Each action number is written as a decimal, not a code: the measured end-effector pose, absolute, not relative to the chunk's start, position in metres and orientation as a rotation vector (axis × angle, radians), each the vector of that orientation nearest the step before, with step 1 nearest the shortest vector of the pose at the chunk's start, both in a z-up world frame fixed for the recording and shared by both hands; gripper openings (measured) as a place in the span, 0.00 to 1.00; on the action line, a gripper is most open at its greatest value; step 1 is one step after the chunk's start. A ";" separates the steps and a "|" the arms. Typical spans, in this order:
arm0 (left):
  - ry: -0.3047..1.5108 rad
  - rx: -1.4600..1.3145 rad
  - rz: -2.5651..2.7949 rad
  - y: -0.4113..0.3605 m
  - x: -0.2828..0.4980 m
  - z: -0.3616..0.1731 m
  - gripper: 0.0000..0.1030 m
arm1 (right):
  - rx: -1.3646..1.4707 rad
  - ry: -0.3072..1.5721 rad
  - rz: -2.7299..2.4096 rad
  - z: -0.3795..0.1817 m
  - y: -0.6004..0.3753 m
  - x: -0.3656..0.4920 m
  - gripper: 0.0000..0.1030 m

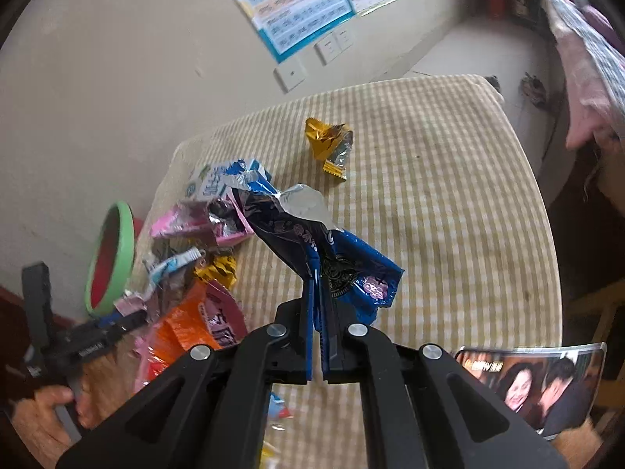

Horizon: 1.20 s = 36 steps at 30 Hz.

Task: Collect trash
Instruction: 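Grasp the pink paper wrapper with the left tool while the right tool grasps the blue wrapper, then carry both held wrappers over the red bin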

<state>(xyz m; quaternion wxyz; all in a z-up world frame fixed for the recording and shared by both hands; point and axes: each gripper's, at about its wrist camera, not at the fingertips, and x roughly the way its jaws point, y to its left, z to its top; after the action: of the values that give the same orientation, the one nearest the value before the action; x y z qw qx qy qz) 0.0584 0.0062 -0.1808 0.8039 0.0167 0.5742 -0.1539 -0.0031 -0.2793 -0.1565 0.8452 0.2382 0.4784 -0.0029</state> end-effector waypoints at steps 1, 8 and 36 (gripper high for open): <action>1.228 0.032 -0.327 0.007 0.059 -0.180 0.34 | 0.501 1.003 -0.012 -0.155 -0.277 -0.007 0.03; 1.179 0.014 -0.293 0.019 0.060 -0.167 0.13 | 0.509 0.978 -0.023 -0.150 -0.261 -0.019 0.03; 0.997 0.073 -0.206 0.023 0.053 -0.131 0.45 | 0.511 0.937 -0.047 -0.133 -0.247 -0.022 0.03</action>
<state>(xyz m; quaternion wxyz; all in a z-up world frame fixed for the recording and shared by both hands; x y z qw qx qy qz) 0.0527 0.0233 -0.1310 0.8725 0.0350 0.4772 -0.0987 -0.0218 -0.2468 -0.1326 0.8607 0.2434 0.4466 -0.0226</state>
